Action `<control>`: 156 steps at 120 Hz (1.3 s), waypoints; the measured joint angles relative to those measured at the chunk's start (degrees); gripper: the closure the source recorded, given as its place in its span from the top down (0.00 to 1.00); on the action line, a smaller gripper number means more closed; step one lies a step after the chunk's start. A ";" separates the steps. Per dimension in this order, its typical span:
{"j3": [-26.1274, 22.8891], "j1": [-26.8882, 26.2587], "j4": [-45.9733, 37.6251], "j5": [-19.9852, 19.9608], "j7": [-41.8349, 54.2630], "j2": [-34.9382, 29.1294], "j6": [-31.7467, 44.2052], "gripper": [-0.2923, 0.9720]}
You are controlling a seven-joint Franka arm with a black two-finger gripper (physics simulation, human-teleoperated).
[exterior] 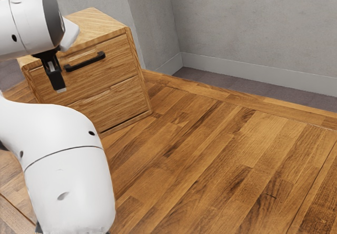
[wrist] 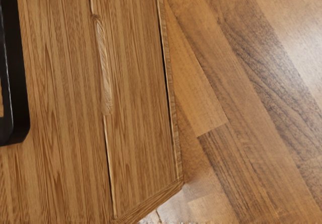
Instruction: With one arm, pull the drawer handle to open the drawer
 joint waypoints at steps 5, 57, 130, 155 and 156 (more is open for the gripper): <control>-0.01 0.87 -0.22 -0.27 0.02 0.00 0.00 0.77; -2.21 7.44 2.43 -2.97 -1.42 0.26 1.54 0.77; -9.25 17.28 18.52 -11.84 -5.45 0.31 0.16 0.77; -10.34 18.83 19.88 -12.64 -8.08 0.21 -0.29 0.77; -10.34 18.84 19.83 -12.65 -8.17 0.19 -0.32 0.77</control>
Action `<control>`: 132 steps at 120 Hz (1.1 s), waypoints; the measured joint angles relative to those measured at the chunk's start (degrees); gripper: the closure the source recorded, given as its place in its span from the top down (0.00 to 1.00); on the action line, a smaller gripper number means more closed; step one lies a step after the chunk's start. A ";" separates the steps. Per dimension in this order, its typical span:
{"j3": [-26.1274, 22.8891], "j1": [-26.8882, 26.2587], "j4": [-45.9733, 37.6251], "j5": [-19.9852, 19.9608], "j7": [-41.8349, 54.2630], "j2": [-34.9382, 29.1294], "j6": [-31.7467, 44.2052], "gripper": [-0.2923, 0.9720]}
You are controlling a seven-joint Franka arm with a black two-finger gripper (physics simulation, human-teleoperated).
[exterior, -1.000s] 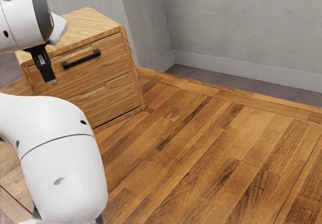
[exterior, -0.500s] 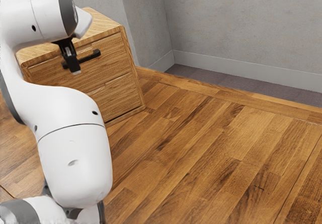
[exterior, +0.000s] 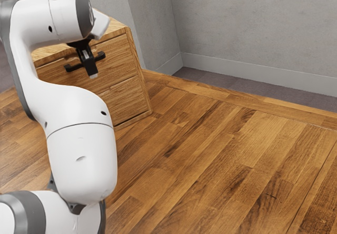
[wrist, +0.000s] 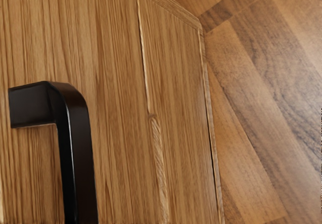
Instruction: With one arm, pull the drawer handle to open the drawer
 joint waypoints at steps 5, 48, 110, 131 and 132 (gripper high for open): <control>-0.16 0.01 -0.22 0.07 -0.44 -0.12 -0.19 0.77; -0.83 -0.99 -2.71 0.33 -3.01 -0.54 -1.28 0.77; 12.10 -23.06 -2.26 -1.32 -6.83 -5.55 -7.46 0.72; 15.44 -46.50 -2.21 14.08 -9.82 14.76 -12.11 0.75; 15.18 -48.09 -2.20 15.49 -10.10 16.52 -12.26 0.75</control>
